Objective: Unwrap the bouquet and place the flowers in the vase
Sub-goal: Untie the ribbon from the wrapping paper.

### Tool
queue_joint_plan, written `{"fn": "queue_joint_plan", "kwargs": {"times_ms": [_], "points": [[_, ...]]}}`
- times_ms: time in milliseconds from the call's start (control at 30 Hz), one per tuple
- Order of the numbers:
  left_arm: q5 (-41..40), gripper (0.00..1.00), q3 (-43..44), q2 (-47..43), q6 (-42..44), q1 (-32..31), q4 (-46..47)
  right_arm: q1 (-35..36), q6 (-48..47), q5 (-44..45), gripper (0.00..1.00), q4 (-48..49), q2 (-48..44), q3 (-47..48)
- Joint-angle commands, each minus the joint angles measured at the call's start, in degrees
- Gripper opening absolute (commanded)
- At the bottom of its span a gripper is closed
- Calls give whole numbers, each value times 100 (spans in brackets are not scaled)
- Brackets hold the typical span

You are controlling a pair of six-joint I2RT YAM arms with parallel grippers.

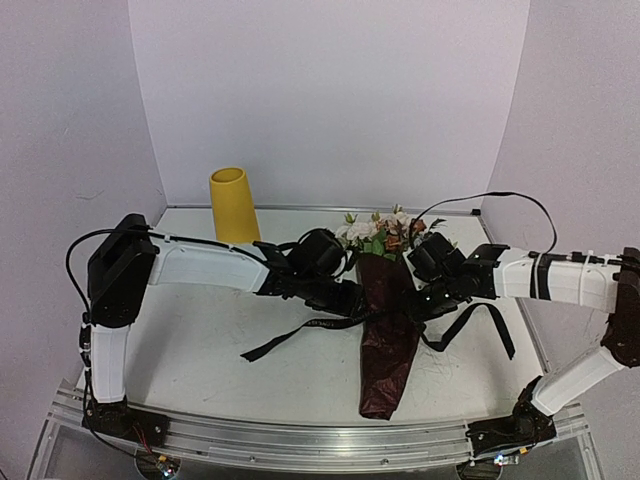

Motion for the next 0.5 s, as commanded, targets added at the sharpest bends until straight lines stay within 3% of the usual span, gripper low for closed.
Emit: {"fn": "queue_joint_plan", "kwargs": {"times_ms": [0, 100, 333, 467], "points": [[-278, 70, 720, 330, 530, -184, -396, 24, 82, 107, 12, -227, 110, -43], [-405, 75, 940, 497, 622, -230, -489, 25, 106, 148, 24, -227, 154, -90], [-641, 80, 1234, 801, 893, -322, -522, 25, 341, 329, 27, -285, 274, -316], [-1019, 83, 1429, 978, 1412, -536, -529, 24, 381, 257, 46, -290, 280, -383]]}}
